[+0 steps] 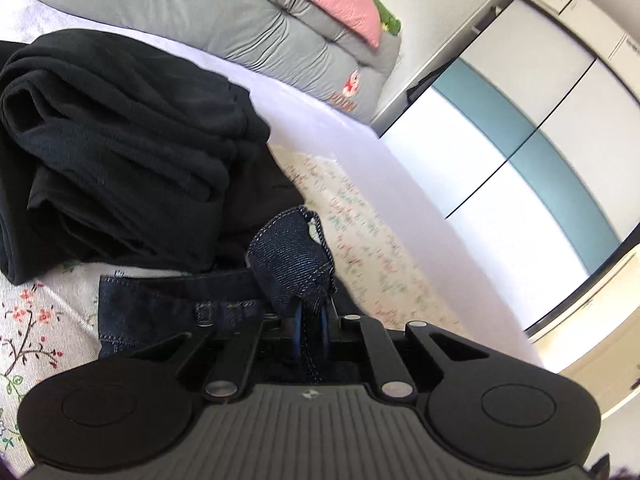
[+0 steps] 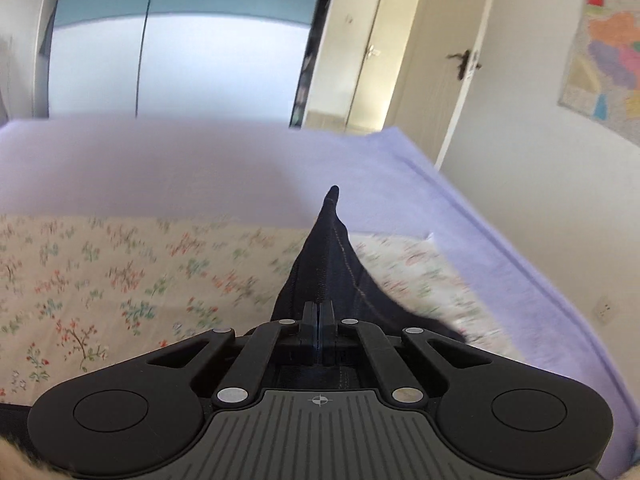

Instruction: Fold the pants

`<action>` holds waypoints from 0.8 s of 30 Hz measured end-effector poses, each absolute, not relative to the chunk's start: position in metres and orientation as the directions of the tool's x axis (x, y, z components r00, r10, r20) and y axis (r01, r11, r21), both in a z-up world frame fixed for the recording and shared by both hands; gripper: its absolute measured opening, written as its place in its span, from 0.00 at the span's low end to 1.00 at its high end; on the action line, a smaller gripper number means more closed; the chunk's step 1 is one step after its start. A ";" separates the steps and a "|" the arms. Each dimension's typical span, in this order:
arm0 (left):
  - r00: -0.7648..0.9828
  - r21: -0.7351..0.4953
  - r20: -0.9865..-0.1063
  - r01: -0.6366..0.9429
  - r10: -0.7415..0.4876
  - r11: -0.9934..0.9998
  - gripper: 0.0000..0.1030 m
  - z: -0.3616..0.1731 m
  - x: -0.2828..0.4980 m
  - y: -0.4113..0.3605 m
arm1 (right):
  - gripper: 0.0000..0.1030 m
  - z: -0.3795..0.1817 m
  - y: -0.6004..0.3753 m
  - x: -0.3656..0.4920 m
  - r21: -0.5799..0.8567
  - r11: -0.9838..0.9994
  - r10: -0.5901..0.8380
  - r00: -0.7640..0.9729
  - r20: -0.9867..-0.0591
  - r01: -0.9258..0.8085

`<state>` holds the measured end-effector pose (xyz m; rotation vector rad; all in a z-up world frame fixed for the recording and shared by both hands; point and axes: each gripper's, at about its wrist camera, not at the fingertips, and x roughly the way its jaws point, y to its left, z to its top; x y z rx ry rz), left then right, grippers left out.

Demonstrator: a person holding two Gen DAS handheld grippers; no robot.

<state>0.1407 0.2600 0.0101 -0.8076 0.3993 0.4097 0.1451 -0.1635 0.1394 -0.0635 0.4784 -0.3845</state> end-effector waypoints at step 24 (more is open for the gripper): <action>0.699 -0.430 -0.708 -0.541 0.102 0.723 0.58 -0.010 0.074 0.291 | 0.00 0.025 -0.186 -0.084 -0.089 0.950 -0.294 0.753 -0.589 0.301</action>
